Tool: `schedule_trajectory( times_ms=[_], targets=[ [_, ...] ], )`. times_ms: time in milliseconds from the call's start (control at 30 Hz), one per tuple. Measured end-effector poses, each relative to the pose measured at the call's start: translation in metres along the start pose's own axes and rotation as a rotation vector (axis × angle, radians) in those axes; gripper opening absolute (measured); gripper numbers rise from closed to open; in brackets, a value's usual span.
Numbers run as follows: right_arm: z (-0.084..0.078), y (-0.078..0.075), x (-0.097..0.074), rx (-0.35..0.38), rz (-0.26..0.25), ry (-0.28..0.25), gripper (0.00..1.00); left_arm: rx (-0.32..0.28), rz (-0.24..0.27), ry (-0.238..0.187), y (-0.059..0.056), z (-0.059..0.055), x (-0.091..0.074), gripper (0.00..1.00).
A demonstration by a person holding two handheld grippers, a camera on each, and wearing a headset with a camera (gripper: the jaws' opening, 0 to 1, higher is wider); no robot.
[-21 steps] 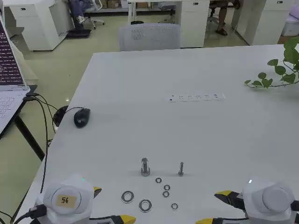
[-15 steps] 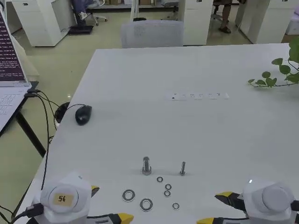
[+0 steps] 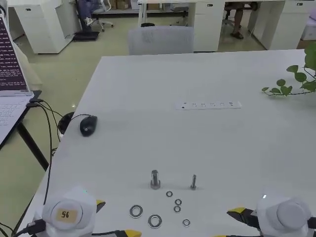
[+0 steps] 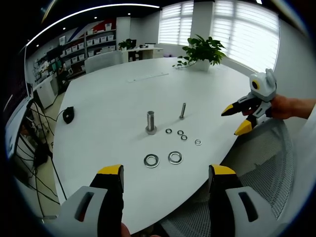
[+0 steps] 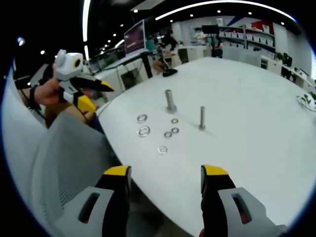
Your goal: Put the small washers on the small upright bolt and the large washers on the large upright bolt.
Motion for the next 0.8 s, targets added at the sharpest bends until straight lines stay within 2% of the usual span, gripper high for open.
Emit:
schedule_trajectory(
  times_ms=[467,800],
  targets=[
    [-0.0055,-0.0024,-0.0029,0.002,0.001,0.017,0.58,-0.011,-0.003,-0.002,-0.0022,-0.0021,0.0015,0.7],
    [-0.0084,-0.0018,-0.0004,-0.021,0.019,0.052,0.58,-0.022,0.004,-0.009,-0.0026,-0.0028,-0.0002,0.7]
  ],
)
Point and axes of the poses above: the centre of the closed fingertips' face, and the gripper's own axes: x roughly forward along the fingers, y roughly to its left, z roughly out of its top, the point moved 2 cm from there along -x, roughly backward along the fingers, and after that the axes turned 11 degrees about -x, right-handed, at the moved point
